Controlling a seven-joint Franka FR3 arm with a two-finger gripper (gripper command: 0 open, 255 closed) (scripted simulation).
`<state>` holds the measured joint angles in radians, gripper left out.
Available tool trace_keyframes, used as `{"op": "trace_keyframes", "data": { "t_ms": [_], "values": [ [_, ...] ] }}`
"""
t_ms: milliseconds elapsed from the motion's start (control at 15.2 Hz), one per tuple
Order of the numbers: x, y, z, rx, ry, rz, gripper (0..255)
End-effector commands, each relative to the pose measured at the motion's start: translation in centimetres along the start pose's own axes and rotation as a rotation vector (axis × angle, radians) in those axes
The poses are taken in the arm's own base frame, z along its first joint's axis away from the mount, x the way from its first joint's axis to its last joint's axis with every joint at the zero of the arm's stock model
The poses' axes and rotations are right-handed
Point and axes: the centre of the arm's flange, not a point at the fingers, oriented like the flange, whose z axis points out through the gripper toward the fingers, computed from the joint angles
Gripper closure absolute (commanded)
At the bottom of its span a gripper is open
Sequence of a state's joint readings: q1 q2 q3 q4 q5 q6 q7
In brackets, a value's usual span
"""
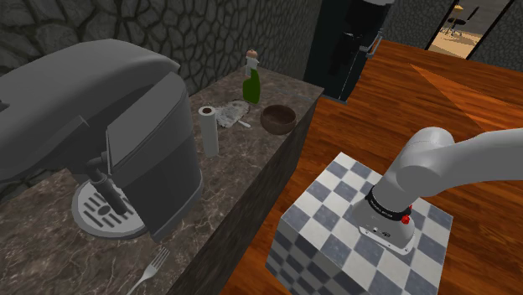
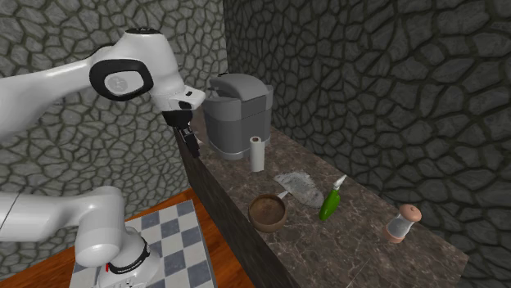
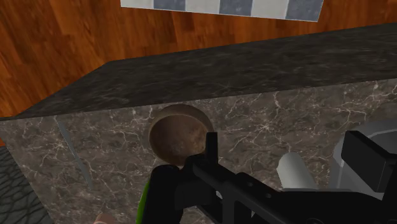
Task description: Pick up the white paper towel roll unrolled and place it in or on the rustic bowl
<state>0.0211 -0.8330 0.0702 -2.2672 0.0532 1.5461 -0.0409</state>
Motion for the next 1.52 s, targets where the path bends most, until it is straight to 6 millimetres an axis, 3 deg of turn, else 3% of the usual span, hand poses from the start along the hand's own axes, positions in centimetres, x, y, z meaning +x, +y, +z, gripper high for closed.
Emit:
{"op": "trace_keyframes", "data": {
  "t_ms": [0,1452],
  "values": [
    [0.0,0.0,0.0,0.0,0.0,0.0,0],
    [23.5,-11.0,14.9,0.032,-0.093,0.126,0]
  ]
}}
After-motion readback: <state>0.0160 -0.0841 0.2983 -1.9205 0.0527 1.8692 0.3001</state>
